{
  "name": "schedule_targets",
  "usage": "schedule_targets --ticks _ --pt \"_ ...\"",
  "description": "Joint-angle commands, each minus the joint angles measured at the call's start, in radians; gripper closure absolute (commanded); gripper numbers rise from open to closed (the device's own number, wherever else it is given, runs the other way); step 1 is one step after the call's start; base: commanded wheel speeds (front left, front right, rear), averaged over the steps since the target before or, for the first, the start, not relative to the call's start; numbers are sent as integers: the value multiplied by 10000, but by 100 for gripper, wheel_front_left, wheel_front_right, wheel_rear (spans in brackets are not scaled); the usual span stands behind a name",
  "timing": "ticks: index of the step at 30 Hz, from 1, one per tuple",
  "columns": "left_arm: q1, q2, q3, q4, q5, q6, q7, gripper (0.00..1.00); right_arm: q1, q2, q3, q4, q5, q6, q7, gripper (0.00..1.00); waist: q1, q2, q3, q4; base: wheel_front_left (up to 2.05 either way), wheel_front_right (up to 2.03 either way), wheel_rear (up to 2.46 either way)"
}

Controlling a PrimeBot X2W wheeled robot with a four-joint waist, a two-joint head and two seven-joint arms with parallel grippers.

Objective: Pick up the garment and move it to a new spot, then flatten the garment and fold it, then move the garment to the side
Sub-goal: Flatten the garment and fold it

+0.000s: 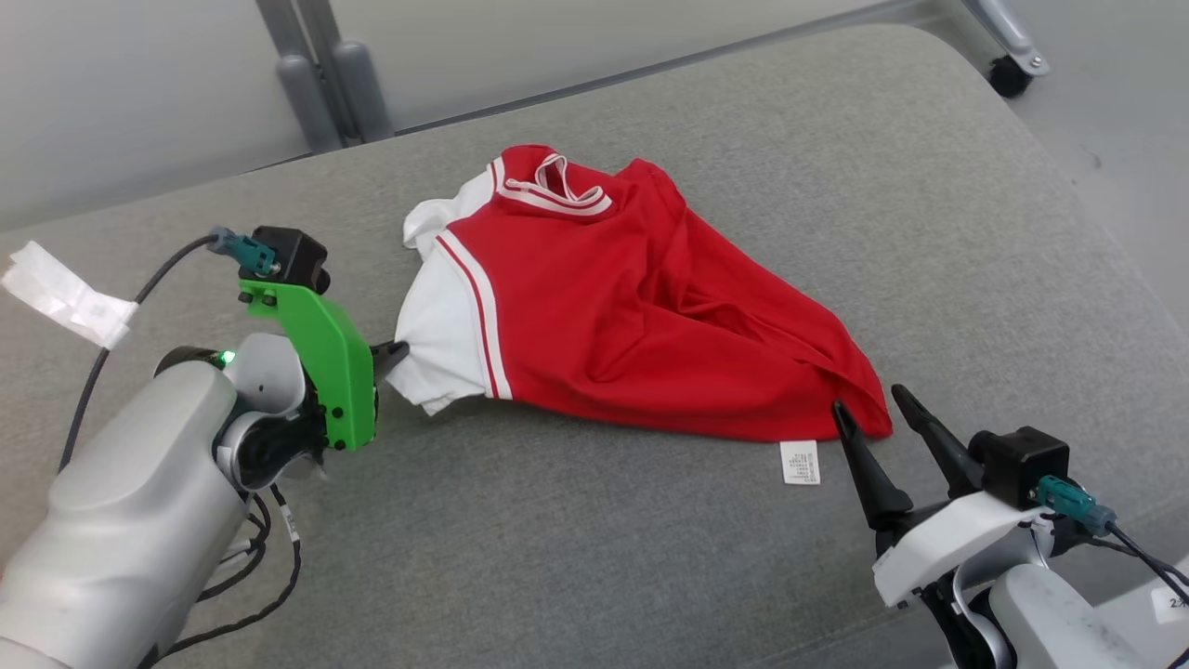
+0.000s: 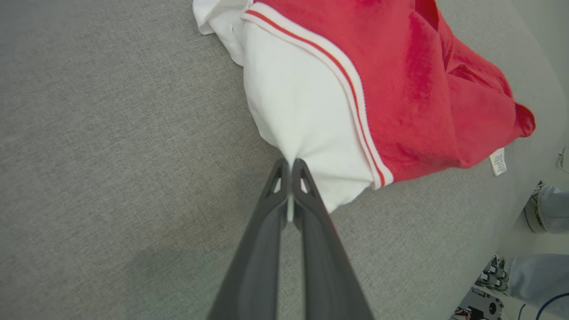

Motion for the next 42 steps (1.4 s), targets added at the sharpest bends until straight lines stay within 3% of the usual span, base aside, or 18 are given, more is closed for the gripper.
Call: schedule_targets --ticks 1,5,9,14,18,22,23,24,25,29,31,42 --pt "87 257 79 -252 -159 3 -98 100 196 -47 5 12 -28 -14 -25 0 0 0 -424 697 0 0 0" --pt "330 911 258 -1084 -175 106 -313 100 352 -81 118 38 32 -14 -25 0 0 0 -608 1209 0 0 0" --pt "799 1695 343 -2229 -39 505 -379 100 423 -115 150 40 61 -14 -25 0 0 0 -685 1562 0 0 0" --pt "2328 2413 276 -4584 -257 1466 -563 100 528 -156 182 53 93 -14 -25 0 0 0 -732 1758 0 0 0" --pt "3704 2041 -119 -5896 -310 2107 -1049 100 518 -196 256 88 119 -14 -25 0 0 0 -699 1732 0 0 0" --pt "4552 1062 -500 -5975 -156 2456 -1851 100 419 -258 321 121 184 -14 -25 0 0 0 -607 1653 0 0 0" --pt "4607 850 -624 -5733 69 2554 -2029 75 392 -287 336 128 204 -14 -25 0 0 0 -585 1644 0 0 0" --pt "4613 646 -703 -5496 170 2632 -2178 33 365 -320 336 138 202 -14 -25 0 0 0 -563 1642 0 0 0" --pt "4615 346 -725 -5213 228 2701 -2385 0 329 -348 346 152 195 -14 -25 0 0 0 -554 1642 0 0 0" --pt "4575 -182 -772 -4520 308 2523 -2782 0 289 -471 337 170 230 -14 -25 0 0 0 -536 1673 0 0 0" --pt "4555 -58 -710 -4478 341 2458 -2888 0 329 -501 310 176 235 -14 -25 0 0 0 -561 1711 0 0 0" --pt "5100 2097 1050 -6498 -721 2978 -3183 0 628 -473 196 107 211 -14 -25 0 0 0 -704 1719 0 0 0"
